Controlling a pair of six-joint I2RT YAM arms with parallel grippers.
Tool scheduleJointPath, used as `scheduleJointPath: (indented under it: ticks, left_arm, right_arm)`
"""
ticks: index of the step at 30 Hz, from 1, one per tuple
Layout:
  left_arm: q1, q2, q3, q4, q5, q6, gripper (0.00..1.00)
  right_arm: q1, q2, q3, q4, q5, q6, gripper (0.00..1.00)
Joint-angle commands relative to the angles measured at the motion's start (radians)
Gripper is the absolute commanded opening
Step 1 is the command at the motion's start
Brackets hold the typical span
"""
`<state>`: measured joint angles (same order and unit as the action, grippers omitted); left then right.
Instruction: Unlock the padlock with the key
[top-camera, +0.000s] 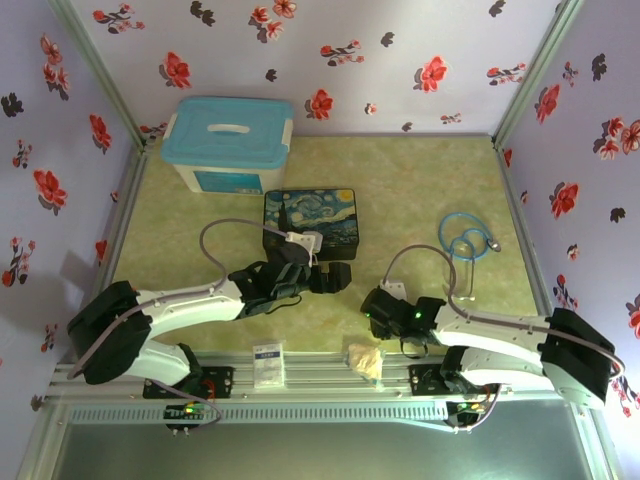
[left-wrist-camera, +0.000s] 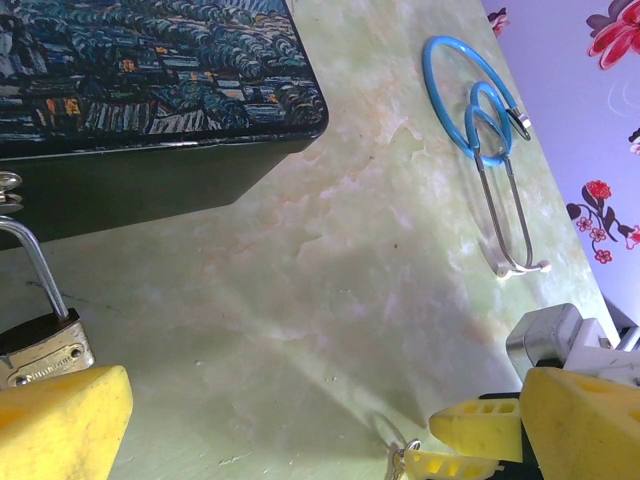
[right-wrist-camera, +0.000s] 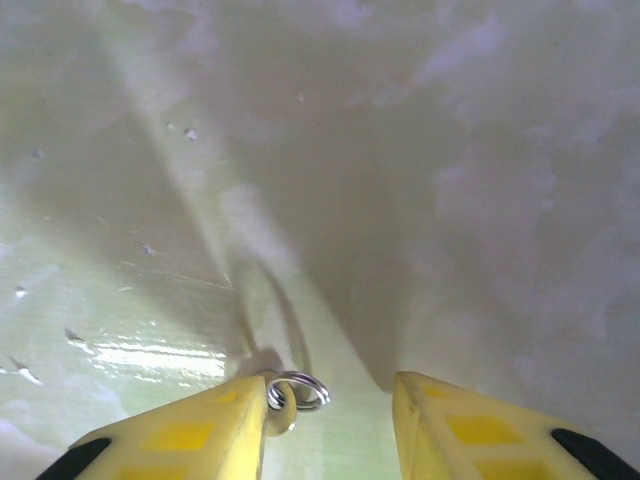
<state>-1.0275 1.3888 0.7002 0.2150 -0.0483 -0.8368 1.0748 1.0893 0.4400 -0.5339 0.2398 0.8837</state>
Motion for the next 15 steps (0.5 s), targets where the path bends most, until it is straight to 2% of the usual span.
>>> scheduleJointPath:
  ticks: [1, 9, 15]
  left_arm:
    - [-0.006, -0.002, -0.013, 0.031, 0.002, -0.01, 1.0]
    - [-0.006, -0.014, -0.016, 0.023, -0.002, -0.006, 1.0]
    - [-0.002, -0.065, -0.047, 0.011, -0.051, -0.01, 1.0]
  right_arm:
    - [0.02, 0.025, 0.05, -0.096, 0.023, -0.042, 0.41]
    - [0.048, 0.117, 0.07, -0.04, -0.01, -0.047, 0.43]
    - [0.052, 0.154, 0.03, 0.063, -0.034, -0.02, 0.44]
